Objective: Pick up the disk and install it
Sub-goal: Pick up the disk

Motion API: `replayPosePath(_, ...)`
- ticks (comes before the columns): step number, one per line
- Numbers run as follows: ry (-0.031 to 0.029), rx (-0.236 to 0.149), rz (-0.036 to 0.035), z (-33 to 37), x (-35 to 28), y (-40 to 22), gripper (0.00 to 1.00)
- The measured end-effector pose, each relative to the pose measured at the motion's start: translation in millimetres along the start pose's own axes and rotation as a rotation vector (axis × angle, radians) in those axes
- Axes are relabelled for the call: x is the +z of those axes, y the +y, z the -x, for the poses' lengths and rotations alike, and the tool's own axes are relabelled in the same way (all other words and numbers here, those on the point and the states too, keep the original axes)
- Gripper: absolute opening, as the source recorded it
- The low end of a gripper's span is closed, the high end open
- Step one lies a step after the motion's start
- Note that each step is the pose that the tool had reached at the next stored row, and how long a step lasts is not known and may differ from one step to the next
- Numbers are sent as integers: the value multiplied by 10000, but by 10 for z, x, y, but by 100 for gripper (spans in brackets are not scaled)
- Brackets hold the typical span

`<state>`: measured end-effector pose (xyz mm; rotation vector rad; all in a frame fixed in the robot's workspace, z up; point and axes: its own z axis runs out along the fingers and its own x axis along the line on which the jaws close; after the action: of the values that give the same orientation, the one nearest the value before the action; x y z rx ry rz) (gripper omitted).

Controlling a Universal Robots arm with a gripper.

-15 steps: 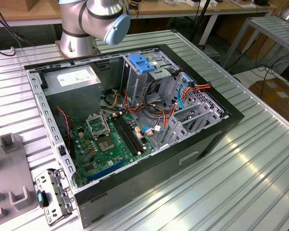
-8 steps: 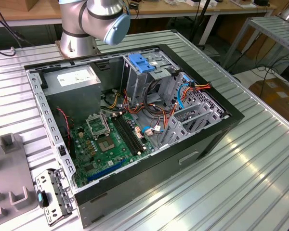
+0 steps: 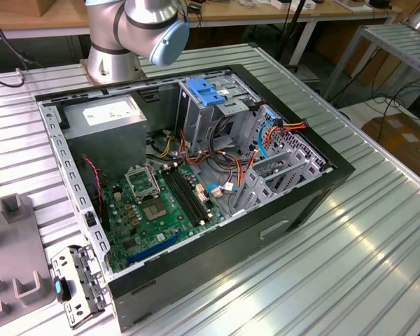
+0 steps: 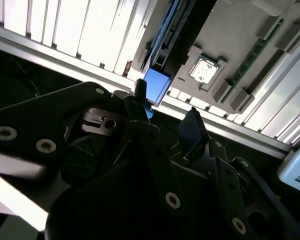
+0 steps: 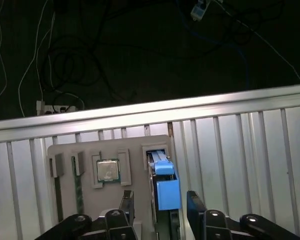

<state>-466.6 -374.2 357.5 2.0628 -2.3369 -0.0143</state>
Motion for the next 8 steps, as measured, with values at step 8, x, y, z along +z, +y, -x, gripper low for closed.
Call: replayPosePath(8,3,0,-29,12,133,-27,54)
